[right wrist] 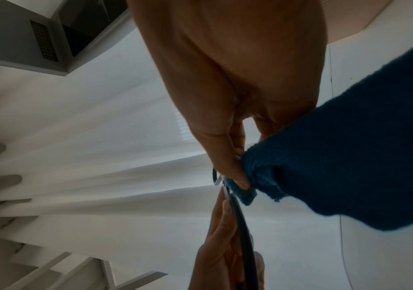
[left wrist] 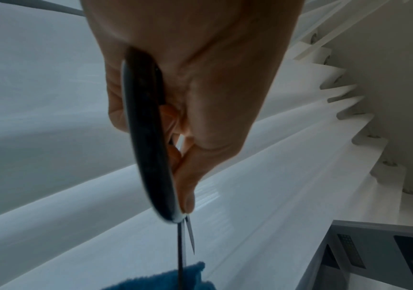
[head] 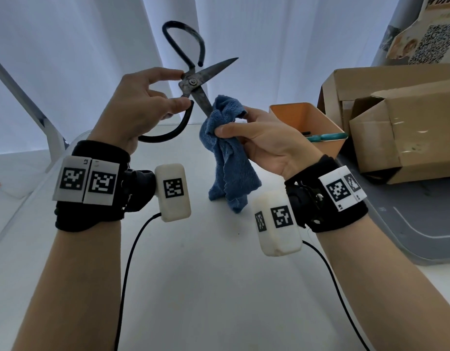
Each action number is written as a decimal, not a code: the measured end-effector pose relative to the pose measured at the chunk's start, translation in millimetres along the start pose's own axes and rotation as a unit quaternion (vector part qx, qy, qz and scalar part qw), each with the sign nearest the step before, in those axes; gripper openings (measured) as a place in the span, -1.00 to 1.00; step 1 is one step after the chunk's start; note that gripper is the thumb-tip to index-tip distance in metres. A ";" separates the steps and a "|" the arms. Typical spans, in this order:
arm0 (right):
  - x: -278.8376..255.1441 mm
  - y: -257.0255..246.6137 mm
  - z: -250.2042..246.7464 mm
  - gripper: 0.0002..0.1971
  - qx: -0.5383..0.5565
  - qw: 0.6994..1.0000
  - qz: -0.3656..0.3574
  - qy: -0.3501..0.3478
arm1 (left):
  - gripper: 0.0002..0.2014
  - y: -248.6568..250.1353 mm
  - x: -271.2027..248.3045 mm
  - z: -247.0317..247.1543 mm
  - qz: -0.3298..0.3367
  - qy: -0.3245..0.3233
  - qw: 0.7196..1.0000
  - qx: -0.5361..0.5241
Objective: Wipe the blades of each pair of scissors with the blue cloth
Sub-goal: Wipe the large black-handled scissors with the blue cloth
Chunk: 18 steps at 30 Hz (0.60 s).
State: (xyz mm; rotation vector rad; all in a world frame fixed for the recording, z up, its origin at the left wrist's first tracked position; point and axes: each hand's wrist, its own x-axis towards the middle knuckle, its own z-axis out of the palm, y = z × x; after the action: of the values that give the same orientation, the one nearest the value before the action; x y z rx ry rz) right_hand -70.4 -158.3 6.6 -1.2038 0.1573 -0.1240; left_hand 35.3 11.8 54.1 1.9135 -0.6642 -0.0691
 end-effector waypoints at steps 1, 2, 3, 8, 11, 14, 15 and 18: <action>-0.2 -0.9 -0.7 -0.61 -0.008 1.000 0.000 -0.004 | -0.56 -0.5 0.4 -0.4 -0.003 0.005 1.000 0.000; -0.4 -1.9 -1.8 -0.61 -0.019 1.000 0.001 -0.009 | -0.56 -1.2 1.0 -1.0 -0.006 0.011 1.000 0.000; -1.1 -3.1 -3.1 -0.62 -0.031 0.999 0.003 -0.014 | -0.56 -2.3 1.6 -1.8 -0.009 0.016 1.000 -0.001; -2.1 -7.9 -9.8 -0.65 -0.039 0.998 -0.028 0.029 | -0.54 -9.7 3.0 -11.1 -0.029 0.045 0.999 -0.009; 2.2 -8.2 -15.4 -0.68 0.002 0.994 -0.058 0.094 | -0.55 -12.8 3.2 -18.2 -0.042 0.062 0.997 -0.012; 5.8 -4.6 -20.0 -0.69 -0.028 0.987 -0.053 0.150 | -0.55 -13.9 2.5 -21.8 -0.049 0.072 0.996 -0.007; 6.3 -3.2 -20.8 -0.71 -0.047 0.985 -0.050 0.161 | -0.56 -14.1 2.6 -21.9 -0.050 0.072 0.996 -0.006; 5.9 -2.6 -20.5 -0.86 -0.098 0.977 -0.040 0.187 | -0.57 -13.2 1.4 -20.5 -0.049 0.067 0.997 -0.005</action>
State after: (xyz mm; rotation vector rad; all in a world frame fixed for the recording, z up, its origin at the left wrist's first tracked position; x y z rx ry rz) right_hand -68.5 -179.1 1.5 -1.3749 0.4597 -0.4134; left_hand 48.9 32.0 52.0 1.9222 -0.4791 -0.0063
